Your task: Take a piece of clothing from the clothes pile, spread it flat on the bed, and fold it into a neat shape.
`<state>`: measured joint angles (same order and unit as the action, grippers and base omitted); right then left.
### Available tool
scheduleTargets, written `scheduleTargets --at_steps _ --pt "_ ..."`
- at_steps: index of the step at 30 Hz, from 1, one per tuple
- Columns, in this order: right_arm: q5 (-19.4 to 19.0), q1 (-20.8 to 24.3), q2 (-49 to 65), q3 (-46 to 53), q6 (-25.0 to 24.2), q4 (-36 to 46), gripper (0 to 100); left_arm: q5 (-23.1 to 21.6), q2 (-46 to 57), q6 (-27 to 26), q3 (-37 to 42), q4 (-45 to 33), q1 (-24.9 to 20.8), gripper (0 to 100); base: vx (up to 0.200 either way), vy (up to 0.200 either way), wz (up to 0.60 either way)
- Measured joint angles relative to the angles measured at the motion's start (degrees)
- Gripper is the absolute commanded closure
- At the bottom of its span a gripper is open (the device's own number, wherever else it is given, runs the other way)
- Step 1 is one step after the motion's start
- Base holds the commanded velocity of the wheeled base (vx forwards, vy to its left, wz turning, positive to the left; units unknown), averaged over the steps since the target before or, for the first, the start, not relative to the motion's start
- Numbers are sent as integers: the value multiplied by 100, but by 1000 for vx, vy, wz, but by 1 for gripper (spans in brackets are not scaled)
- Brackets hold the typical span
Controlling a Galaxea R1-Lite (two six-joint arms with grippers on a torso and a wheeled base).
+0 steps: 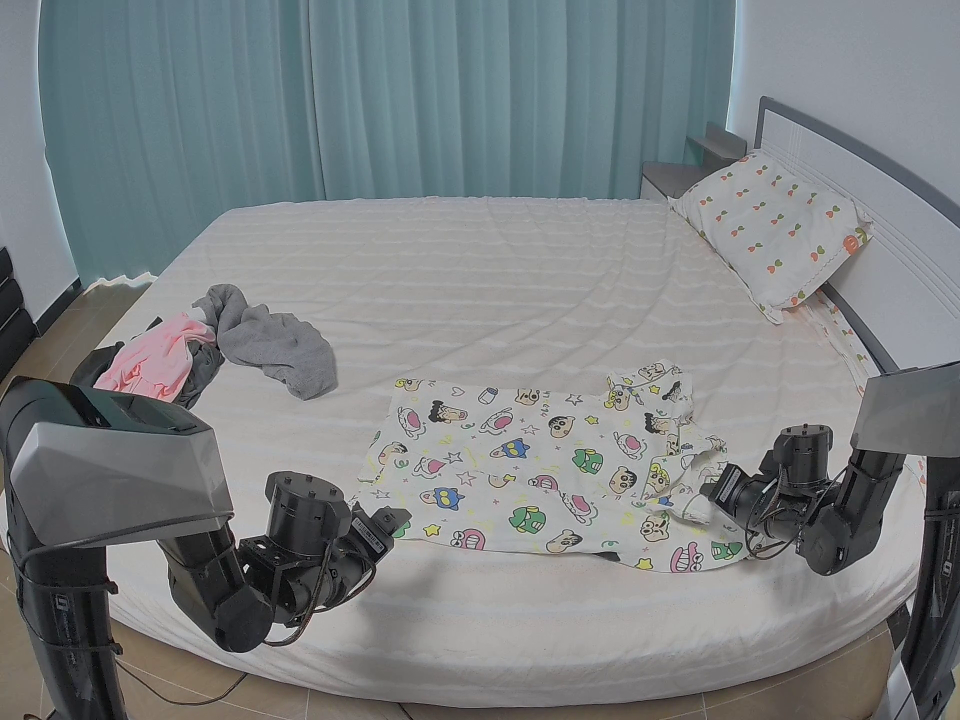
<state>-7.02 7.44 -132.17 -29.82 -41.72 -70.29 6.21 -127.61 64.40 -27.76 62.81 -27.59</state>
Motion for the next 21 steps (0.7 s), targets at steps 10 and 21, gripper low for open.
scheduleTargets --at_steps 10,21 --pt "429 413 499 301 -134 46 100 2 0 0 0 1 2 0 0 0 0" --pt "934 866 817 494 41 471 100 6 0 0 1 1 -2 0 0 0 0"
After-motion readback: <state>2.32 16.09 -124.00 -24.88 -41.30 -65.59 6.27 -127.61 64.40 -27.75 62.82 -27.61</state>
